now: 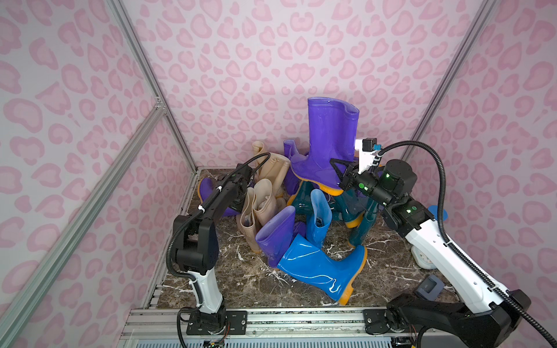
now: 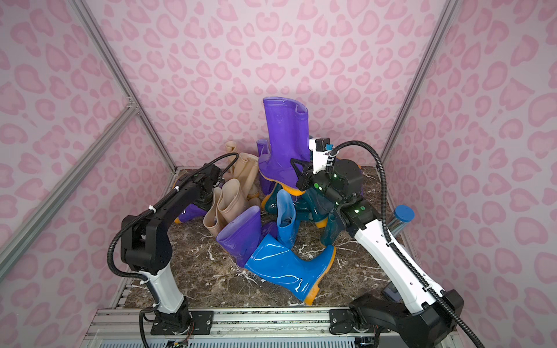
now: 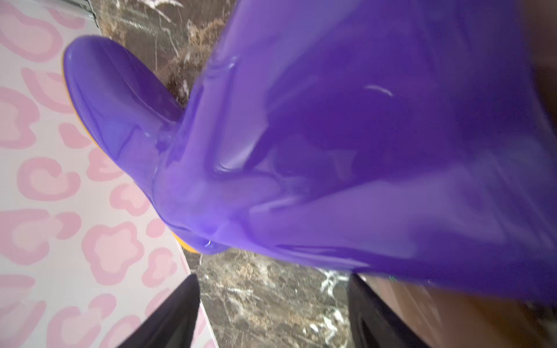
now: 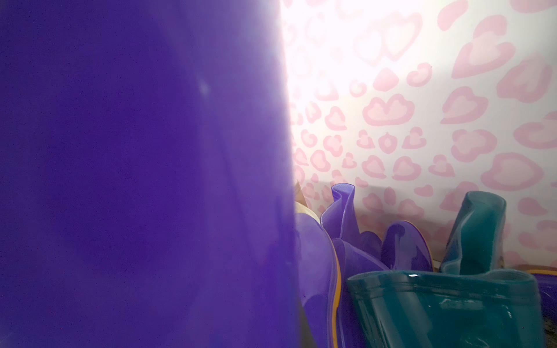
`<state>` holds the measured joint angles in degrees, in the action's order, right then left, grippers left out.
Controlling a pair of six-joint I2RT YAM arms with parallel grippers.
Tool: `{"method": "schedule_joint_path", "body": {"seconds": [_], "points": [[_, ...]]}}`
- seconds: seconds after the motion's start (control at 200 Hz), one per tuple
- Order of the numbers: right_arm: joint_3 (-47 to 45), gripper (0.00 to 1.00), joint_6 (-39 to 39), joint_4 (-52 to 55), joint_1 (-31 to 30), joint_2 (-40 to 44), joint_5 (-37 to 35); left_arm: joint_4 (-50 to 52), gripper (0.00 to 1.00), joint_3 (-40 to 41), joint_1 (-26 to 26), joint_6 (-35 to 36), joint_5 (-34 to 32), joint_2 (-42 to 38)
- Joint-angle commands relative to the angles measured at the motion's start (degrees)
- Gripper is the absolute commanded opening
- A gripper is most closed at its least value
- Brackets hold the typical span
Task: Match and arrange rain boots in pairs
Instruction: Adjust the rain boot at the center of the board.
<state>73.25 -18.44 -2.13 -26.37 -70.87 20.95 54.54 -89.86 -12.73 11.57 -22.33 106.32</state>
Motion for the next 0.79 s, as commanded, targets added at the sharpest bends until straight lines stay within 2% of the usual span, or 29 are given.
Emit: {"method": "schedule_joint_path", "body": {"seconds": [0.0, 0.055, 0.225, 0.34, 0.56, 0.685, 0.79], "points": [[-0.18, 0.00, -0.55, -4.65, 0.00, -0.73, 0.06, 4.75, 0.74, 0.30, -0.45, -0.60, 3.48, -1.24], [-0.39, 0.00, -0.87, -4.77, 0.01, -0.93, -0.11, 6.32, 0.71, -0.09, -0.45, -1.10, 4.30, -1.28], [0.46, 0.00, -1.85, -5.04, -0.04, -2.41, 0.59, 7.51, 0.71, -1.09, -0.64, -2.28, 5.57, 1.08], [0.92, 0.00, -1.61, -4.64, -0.39, -2.80, 0.95, 4.44, 0.75, -0.24, -2.38, -2.31, -1.19, 3.44], [0.63, 0.00, -1.10, -4.03, -0.84, -2.18, 0.43, -2.62, 0.76, -2.26, -2.10, -2.89, -8.68, 7.61], [0.40, 0.00, -1.05, -4.09, -0.99, -1.99, 0.25, -6.14, 0.70, -2.56, -1.43, -2.70, -9.63, 8.32], [0.36, 0.00, -0.81, -4.18, -1.13, -1.82, 0.20, -5.65, 0.56, -3.11, -0.35, -2.25, -8.57, 10.31]]}}
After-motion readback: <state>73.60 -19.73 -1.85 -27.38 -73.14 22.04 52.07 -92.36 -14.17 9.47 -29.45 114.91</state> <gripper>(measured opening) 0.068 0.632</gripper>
